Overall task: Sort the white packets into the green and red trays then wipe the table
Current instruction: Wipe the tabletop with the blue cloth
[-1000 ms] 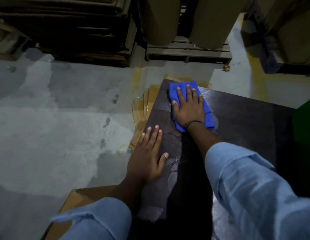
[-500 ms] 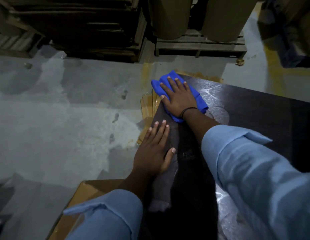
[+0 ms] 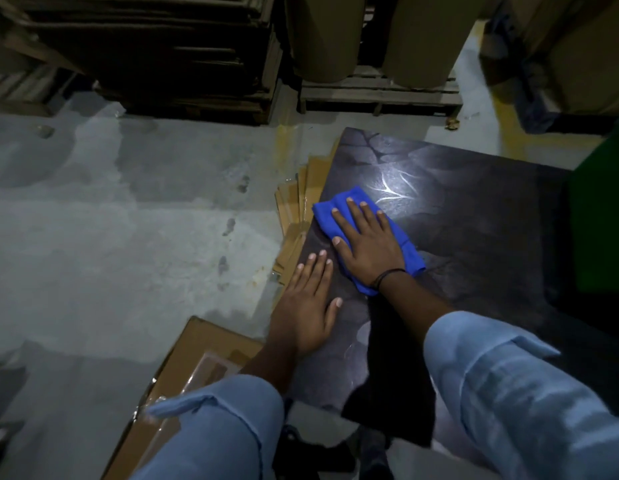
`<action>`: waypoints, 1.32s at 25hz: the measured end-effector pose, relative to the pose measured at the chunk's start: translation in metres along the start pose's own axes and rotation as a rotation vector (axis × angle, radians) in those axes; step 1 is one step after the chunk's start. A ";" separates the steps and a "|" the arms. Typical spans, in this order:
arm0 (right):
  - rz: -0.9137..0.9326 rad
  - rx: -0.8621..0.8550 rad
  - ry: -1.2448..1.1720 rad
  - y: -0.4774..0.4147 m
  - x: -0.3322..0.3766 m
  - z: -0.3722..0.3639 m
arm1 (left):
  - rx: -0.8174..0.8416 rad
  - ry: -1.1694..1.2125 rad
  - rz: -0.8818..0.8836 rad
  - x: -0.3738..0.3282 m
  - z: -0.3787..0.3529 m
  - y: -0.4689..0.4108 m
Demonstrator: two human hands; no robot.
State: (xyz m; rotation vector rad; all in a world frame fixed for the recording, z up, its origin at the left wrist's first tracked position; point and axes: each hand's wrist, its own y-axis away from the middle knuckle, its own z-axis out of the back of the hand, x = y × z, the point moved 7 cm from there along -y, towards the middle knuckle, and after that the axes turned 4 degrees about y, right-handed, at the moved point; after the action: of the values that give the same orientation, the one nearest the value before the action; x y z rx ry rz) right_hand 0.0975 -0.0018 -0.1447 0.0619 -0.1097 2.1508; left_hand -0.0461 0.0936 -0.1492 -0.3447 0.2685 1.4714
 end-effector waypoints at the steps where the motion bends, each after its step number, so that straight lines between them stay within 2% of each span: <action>1: -0.019 -0.006 0.001 0.017 0.007 0.002 | 0.006 0.004 0.000 0.000 0.001 0.014; 5: -0.208 -0.030 -0.008 0.096 0.042 0.008 | 0.007 0.004 0.004 -0.002 0.005 0.062; 9: -0.221 -0.023 0.026 0.145 0.063 0.010 | 0.032 -0.008 0.005 -0.002 0.006 0.077; 15: -0.285 -0.045 0.039 0.067 0.024 0.005 | -0.002 0.018 0.012 0.000 0.008 0.076; 19: -0.503 -0.030 -0.004 0.010 -0.008 -0.002 | -0.013 0.017 0.011 0.000 0.007 0.075; 20: -0.445 -0.041 0.012 0.009 -0.001 -0.004 | -0.014 0.023 0.015 0.001 0.007 0.076; 23: -0.024 -0.036 0.058 0.027 0.014 -0.004 | -0.016 0.057 0.006 0.001 0.007 0.075; 24: -0.033 -0.038 0.057 0.026 0.004 -0.003 | -0.019 0.062 0.007 0.001 0.008 0.075; 26: -0.373 -0.076 0.011 0.022 -0.021 0.002 | -0.017 0.070 0.006 0.000 0.008 0.074; 27: -0.486 -0.084 0.006 0.020 -0.021 0.003 | -0.018 0.072 0.009 0.001 0.008 0.074; 28: -0.435 -0.075 0.018 0.016 -0.010 0.001 | -0.015 0.070 0.015 0.002 0.008 0.075; 30: -0.068 -0.033 0.042 0.015 0.010 -0.004 | -0.005 0.071 0.009 0.002 0.007 0.074; 31: 0.026 -0.025 0.048 0.015 0.008 -0.004 | -0.008 0.076 0.005 0.001 0.007 0.074; 32: -0.021 -0.033 0.046 0.010 -0.003 -0.002 | -0.011 0.078 0.004 0.001 0.008 0.073; 33: -0.174 -0.051 0.013 0.006 -0.015 0.001 | -0.012 0.082 0.005 0.001 0.008 0.073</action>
State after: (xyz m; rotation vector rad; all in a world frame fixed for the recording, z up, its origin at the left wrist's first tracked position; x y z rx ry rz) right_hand 0.1009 -0.0173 -0.1457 0.0269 -0.1465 1.9732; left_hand -0.1194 0.1024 -0.1472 -0.4143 0.3264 1.4663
